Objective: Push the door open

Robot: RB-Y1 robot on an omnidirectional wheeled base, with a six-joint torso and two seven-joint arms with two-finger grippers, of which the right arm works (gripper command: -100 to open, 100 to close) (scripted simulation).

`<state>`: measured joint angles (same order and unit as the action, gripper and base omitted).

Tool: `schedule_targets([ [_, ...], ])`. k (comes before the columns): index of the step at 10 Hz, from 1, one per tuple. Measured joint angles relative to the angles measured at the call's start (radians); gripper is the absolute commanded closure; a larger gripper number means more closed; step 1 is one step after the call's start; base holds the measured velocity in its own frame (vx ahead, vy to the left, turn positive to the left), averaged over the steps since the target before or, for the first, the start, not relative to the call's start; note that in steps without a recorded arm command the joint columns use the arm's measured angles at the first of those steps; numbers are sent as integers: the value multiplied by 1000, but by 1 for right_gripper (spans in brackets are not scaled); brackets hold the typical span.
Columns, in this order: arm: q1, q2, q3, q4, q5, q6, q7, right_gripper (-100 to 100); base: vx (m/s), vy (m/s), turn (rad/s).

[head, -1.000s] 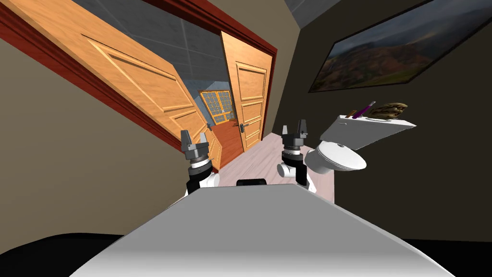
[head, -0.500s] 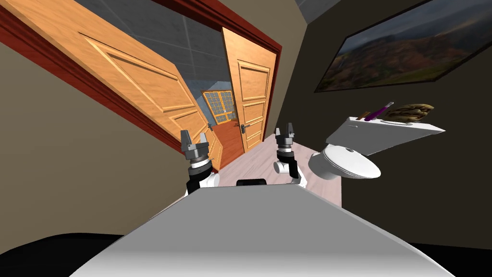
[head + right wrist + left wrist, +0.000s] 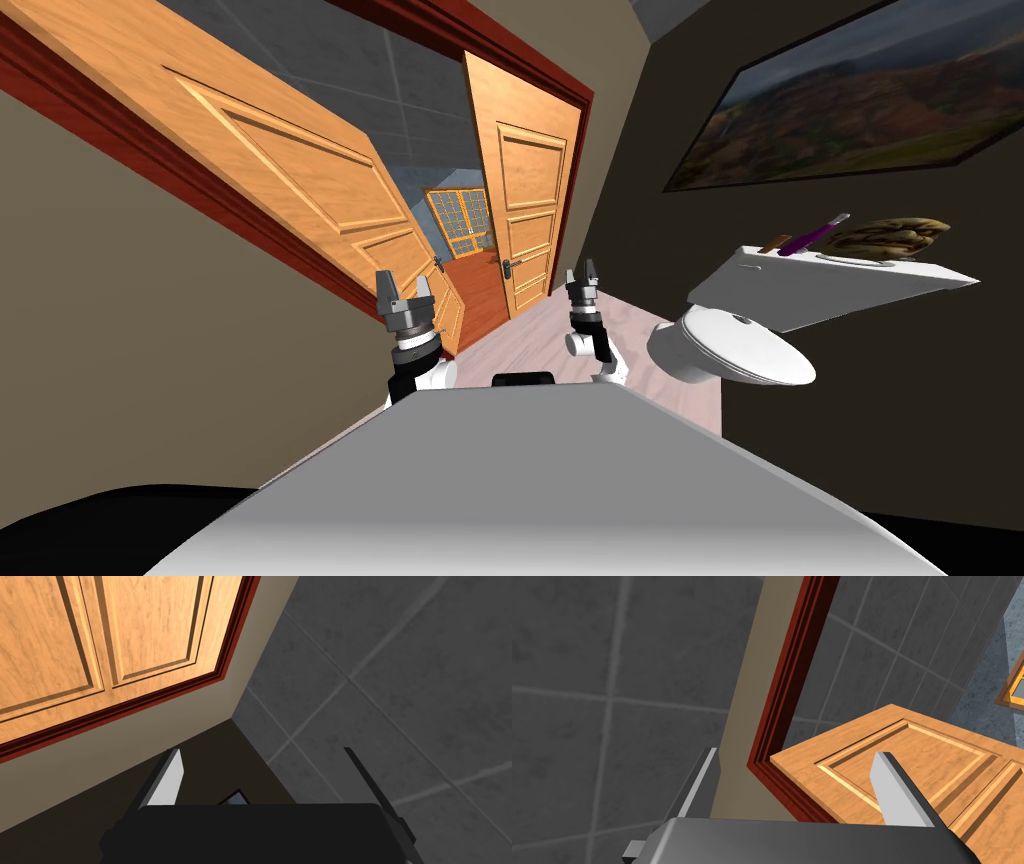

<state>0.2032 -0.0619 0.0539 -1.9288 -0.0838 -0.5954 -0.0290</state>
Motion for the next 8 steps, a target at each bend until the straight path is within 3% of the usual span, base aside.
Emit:
schedule_targets([
  [1, -7, 2, 5, 25, 3, -4, 0, -100, 48, -32, 40],
  [4, -67, -5, 14, 123, 11, -2, -13, -100, 79, -41, 71],
  [8, -121, -8, 25, 222, 19, 15, -26, -100, 55, -40, 53],
])
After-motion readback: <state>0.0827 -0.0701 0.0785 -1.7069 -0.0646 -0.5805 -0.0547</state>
